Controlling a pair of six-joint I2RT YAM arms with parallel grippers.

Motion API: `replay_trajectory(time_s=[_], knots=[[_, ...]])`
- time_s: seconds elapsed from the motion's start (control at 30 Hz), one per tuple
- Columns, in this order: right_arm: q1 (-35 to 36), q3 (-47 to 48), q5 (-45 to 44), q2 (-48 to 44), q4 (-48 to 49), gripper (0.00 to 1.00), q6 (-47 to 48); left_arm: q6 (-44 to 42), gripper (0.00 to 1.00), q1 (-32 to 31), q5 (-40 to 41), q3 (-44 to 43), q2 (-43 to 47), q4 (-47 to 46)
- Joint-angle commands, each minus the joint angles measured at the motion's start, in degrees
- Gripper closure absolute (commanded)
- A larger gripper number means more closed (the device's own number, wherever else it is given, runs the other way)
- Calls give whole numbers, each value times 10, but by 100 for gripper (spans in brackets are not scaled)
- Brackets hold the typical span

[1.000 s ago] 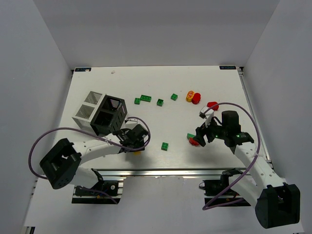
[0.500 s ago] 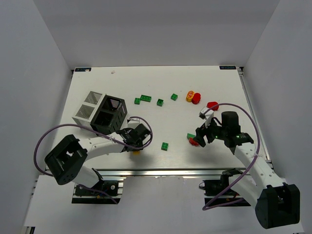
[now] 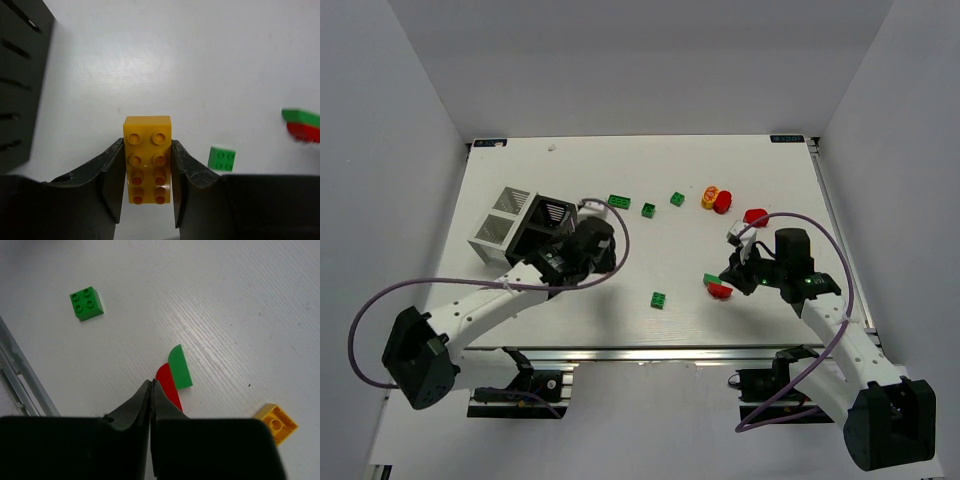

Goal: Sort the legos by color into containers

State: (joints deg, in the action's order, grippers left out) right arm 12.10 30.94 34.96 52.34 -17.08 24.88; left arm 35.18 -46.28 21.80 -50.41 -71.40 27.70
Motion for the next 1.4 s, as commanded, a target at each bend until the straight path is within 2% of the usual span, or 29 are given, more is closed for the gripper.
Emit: replay_trajectory(time_s=[0.0, 0.2, 0.4, 0.6, 0.83, 1.13, 1.37], knots=[[4, 16, 41, -4, 27, 99, 4, -83, 95, 78, -20, -45, 40, 24], [10, 18, 45, 4, 42, 100, 3, -159, 94, 233, -86, -86, 72, -3], [23, 20, 48, 13, 60, 100, -3, -216, 95, 330, -105, -92, 65, -64], [34, 26, 49, 20, 65, 100, -3, -239, 95, 430, -126, -60, 51, -180], [36, 28, 49, 20, 67, 100, -2, -291, 96, 458, -125, -43, -3, -310], [36, 25, 40, 11, 68, 100, -6, -303, 95, 462, -88, -60, -96, -366], [36, 31, 42, 8, 70, 100, -15, -298, 95, 481, -77, -86, -140, -369]])
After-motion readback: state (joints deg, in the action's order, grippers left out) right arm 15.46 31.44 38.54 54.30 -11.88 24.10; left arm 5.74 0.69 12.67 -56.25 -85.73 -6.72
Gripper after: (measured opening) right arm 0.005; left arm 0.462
